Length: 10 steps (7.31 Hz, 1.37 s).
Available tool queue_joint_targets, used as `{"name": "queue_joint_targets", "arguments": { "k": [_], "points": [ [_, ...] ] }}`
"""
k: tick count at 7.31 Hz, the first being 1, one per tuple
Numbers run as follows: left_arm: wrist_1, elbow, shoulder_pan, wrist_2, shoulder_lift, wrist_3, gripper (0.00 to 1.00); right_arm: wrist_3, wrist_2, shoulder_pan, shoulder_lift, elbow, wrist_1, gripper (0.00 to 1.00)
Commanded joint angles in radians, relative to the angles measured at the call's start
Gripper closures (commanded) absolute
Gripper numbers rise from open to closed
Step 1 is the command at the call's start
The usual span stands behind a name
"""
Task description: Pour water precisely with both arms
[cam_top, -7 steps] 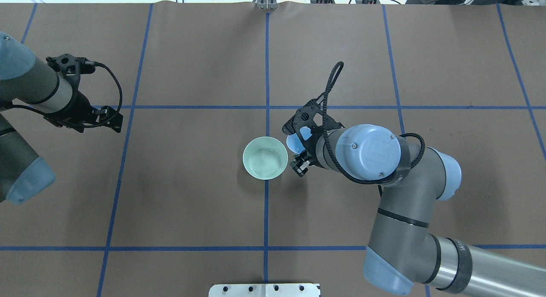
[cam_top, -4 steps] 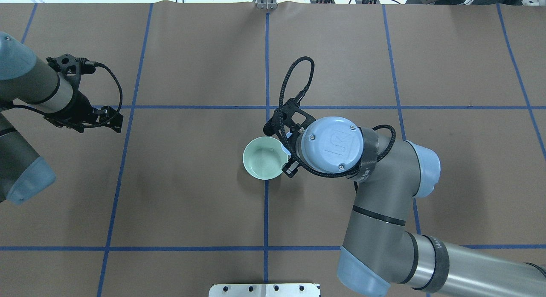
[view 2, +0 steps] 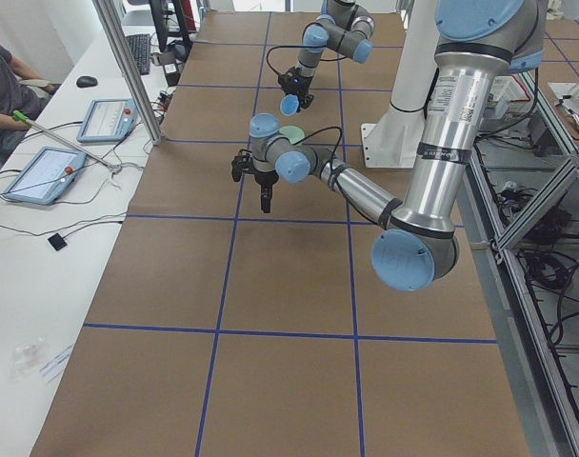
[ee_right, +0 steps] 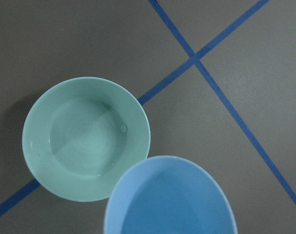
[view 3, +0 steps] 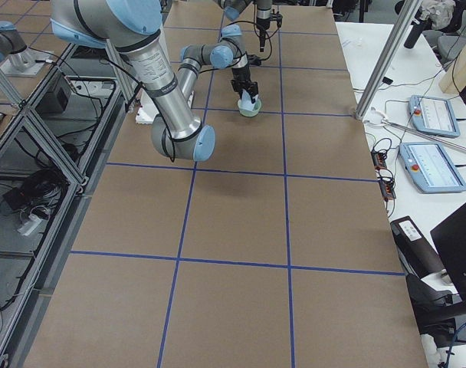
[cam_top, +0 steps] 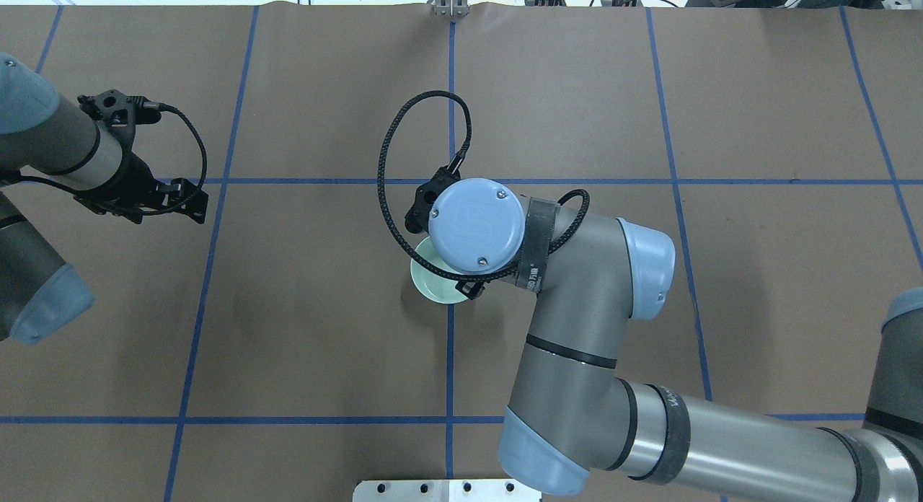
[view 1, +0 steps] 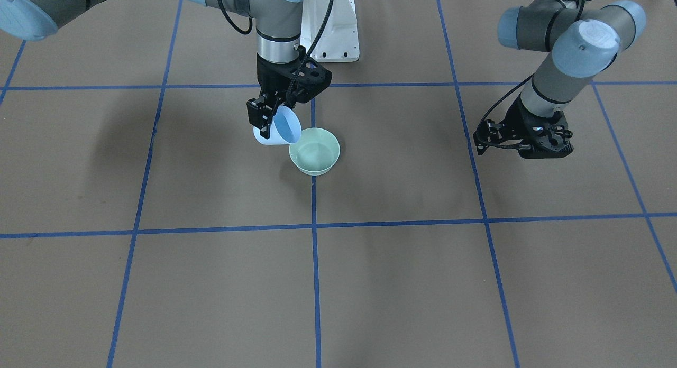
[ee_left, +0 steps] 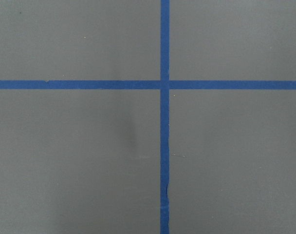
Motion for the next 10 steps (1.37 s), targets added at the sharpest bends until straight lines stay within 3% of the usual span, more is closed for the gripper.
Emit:
{"name": "queue_joint_targets", "arguments": {
  "k": [1, 4, 8, 10],
  "points": [
    [0.0, 0.001, -0.003, -0.001, 0.001, 0.0, 0.0, -0.061, -0.058, -0.015, 0.085, -0.068, -0.105, 0.67],
    [0.0, 0.005, -0.001, -0.001, 0.003, 0.0, 0.0, -0.124, -0.12, -0.027, 0.19, -0.182, -0.209, 0.68],
    [0.0, 0.005, -0.003, -0.001, 0.004, 0.014, 0.0, -0.159, -0.212, -0.072, 0.22, -0.205, -0.349, 0.7],
    [0.0, 0.005, -0.003, -0.001, 0.004, 0.014, 0.0, -0.168, -0.22, -0.076, 0.221, -0.205, -0.366, 0.7]
  ]
}}
